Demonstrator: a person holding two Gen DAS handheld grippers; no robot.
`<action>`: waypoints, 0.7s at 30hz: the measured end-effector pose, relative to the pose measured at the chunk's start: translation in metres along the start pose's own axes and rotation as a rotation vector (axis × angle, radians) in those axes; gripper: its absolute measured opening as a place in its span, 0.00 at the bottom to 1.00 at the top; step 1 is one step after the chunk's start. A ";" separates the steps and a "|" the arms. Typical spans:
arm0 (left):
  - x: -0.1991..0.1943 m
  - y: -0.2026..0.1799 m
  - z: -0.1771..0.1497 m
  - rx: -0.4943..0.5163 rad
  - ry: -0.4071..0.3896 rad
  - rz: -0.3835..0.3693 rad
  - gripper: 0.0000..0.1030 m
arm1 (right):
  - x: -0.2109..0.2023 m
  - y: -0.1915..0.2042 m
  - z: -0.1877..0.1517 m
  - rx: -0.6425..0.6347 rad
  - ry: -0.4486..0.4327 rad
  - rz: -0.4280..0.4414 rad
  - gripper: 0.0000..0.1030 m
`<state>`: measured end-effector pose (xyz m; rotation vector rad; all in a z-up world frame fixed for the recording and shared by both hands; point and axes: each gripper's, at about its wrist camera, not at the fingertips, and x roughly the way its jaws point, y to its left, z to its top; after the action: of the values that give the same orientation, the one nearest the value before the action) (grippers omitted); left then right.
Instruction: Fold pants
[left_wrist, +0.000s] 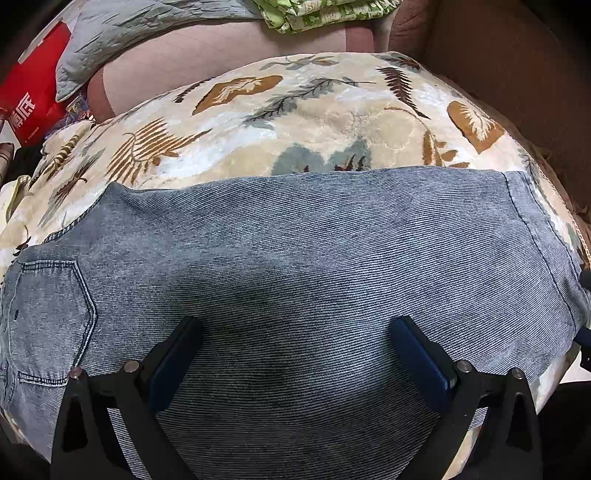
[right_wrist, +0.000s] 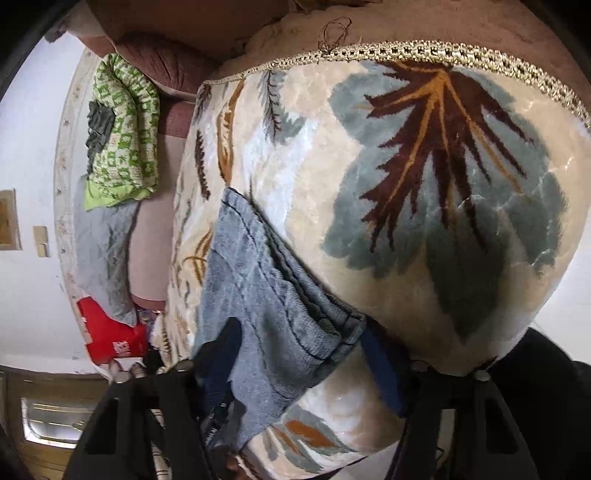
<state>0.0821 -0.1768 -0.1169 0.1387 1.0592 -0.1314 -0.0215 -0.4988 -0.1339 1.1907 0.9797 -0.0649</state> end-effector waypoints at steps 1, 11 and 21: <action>0.001 0.000 0.000 0.000 0.000 0.000 1.00 | 0.000 0.000 0.000 -0.005 0.002 -0.019 0.49; 0.002 0.001 0.000 -0.002 0.004 -0.011 1.00 | -0.007 0.013 -0.003 -0.106 -0.046 -0.083 0.26; -0.011 0.033 0.010 -0.099 0.008 -0.133 0.92 | -0.033 0.129 -0.034 -0.419 -0.173 -0.048 0.18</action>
<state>0.0907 -0.1459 -0.1005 -0.0204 1.0805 -0.1984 0.0051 -0.4323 -0.0166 0.7636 0.8190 0.0004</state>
